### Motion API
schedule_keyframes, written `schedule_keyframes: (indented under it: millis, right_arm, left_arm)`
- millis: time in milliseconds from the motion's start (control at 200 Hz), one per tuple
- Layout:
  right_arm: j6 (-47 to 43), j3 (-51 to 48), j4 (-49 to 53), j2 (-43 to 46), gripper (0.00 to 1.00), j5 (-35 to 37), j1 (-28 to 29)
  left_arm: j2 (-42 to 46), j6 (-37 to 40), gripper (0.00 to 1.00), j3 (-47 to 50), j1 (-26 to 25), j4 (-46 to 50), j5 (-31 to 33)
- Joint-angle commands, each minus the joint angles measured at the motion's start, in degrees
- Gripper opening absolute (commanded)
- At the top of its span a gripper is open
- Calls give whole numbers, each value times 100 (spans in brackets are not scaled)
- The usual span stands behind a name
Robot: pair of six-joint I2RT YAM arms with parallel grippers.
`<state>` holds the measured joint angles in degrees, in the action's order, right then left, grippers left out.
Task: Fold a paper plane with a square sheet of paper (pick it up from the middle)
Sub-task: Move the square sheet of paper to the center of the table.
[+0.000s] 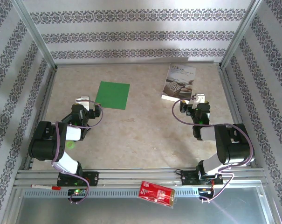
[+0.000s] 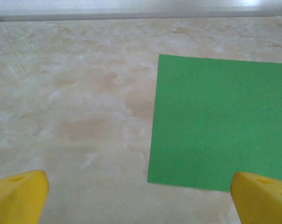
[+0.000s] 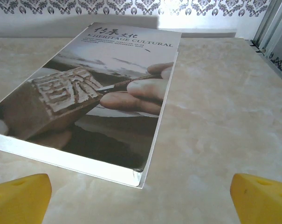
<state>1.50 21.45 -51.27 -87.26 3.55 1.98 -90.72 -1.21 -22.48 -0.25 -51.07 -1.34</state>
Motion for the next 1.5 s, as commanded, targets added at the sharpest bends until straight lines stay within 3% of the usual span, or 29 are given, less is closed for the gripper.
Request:
schedule_keyframes:
  millis: [0,1029,1099,1164,1274,1409,1494]
  right_arm:
    - [4,34,-147,16,98,-76,-67]
    - [50,44,-145,14,98,-136,-110]
    - [151,69,-93,112,98,345,-76]
    - [386,248,620,513,98,1014,-70]
    - [993,665,2087,1448,98,1796,-189]
    - [2173,1232,4041,2351,98,1744,-515]
    - [2599,1421,4776,2567,98,854,-585]
  left_arm:
    - [-43,147,100,7,69,-277,-66]
    - [-45,114,100,1,69,-265,-9]
    - [-43,113,100,7,73,-267,-21]
    - [-38,64,100,24,79,-318,85]
    - [419,-212,100,10,82,122,808]
    - [1213,-842,100,-521,93,1857,2178]
    - [1583,-1572,100,-1184,113,3408,2070]
